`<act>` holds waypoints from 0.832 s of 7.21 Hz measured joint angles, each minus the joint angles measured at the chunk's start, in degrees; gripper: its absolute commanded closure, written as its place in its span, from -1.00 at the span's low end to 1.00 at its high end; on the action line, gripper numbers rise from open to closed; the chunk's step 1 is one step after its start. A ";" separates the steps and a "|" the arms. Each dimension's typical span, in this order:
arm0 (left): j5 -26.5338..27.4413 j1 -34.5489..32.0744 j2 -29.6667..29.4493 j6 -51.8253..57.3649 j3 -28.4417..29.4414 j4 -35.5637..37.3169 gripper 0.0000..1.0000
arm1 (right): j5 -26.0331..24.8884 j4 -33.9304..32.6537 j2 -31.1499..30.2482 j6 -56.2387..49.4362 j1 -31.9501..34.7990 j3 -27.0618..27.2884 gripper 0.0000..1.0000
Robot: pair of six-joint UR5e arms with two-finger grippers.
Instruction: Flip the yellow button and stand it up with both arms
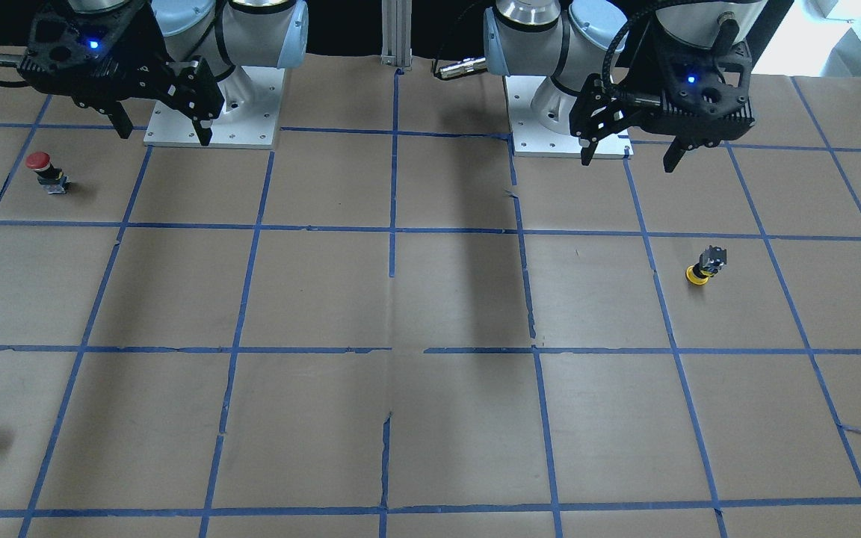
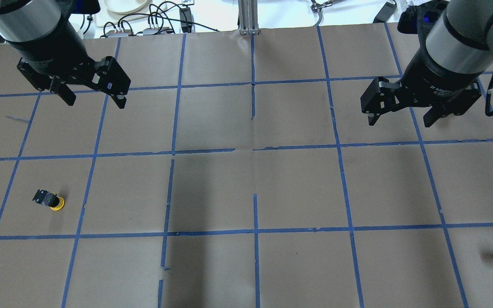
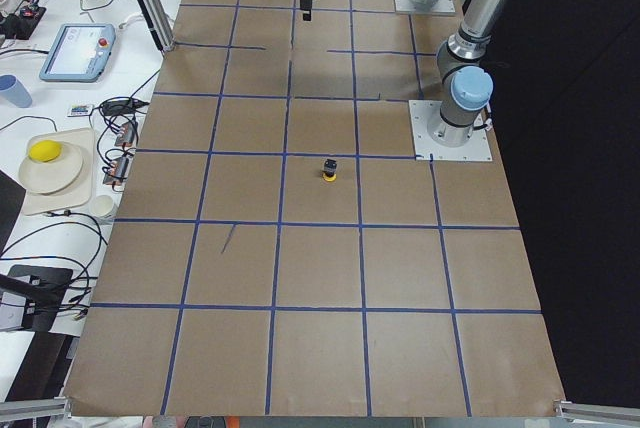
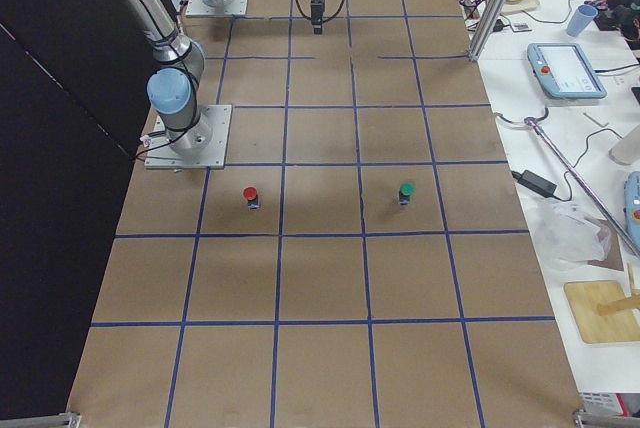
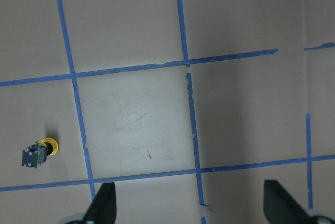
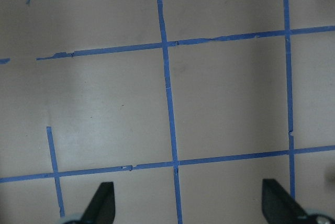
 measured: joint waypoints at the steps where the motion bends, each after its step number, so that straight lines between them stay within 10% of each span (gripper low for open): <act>1: -0.38 -0.01 -0.06 -0.30 0.23 -0.02 -0.98 | 0.01 -0.02 0.01 0.00 -0.01 -0.01 -0.99; 6: -2.20 6.87 0.63 6.38 -5.43 1.57 -0.93 | -0.04 0.03 0.04 -0.07 -0.09 0.05 -0.99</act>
